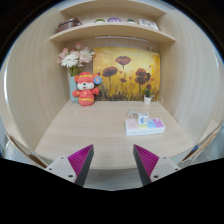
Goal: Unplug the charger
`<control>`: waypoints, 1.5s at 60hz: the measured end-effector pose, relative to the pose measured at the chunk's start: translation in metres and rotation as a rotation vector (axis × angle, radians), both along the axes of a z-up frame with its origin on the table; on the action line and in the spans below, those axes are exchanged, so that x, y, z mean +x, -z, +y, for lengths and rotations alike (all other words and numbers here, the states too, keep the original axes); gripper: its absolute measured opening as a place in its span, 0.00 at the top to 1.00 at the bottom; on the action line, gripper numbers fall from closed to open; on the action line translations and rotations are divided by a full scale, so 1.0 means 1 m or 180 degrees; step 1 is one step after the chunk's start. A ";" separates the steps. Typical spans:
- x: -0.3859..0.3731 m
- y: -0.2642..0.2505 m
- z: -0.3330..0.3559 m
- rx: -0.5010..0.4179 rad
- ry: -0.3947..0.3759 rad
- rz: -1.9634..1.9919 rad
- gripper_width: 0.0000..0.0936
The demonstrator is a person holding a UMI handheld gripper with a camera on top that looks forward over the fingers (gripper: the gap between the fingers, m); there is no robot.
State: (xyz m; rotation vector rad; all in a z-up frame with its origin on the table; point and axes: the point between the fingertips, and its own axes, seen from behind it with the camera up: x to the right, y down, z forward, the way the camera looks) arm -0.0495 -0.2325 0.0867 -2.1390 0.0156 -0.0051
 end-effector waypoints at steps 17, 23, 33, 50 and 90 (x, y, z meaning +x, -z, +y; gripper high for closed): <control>0.103 0.034 0.107 -0.0131 0.0304 -0.0095 0.18; 0.126 0.041 0.148 -0.0106 0.0251 -0.0080 0.18; 0.131 0.055 0.190 -0.0006 0.0010 -0.0072 0.61; 0.131 0.059 0.192 0.0014 0.0000 -0.0178 0.82; 0.292 -0.074 0.271 0.0254 0.0397 -0.0114 0.84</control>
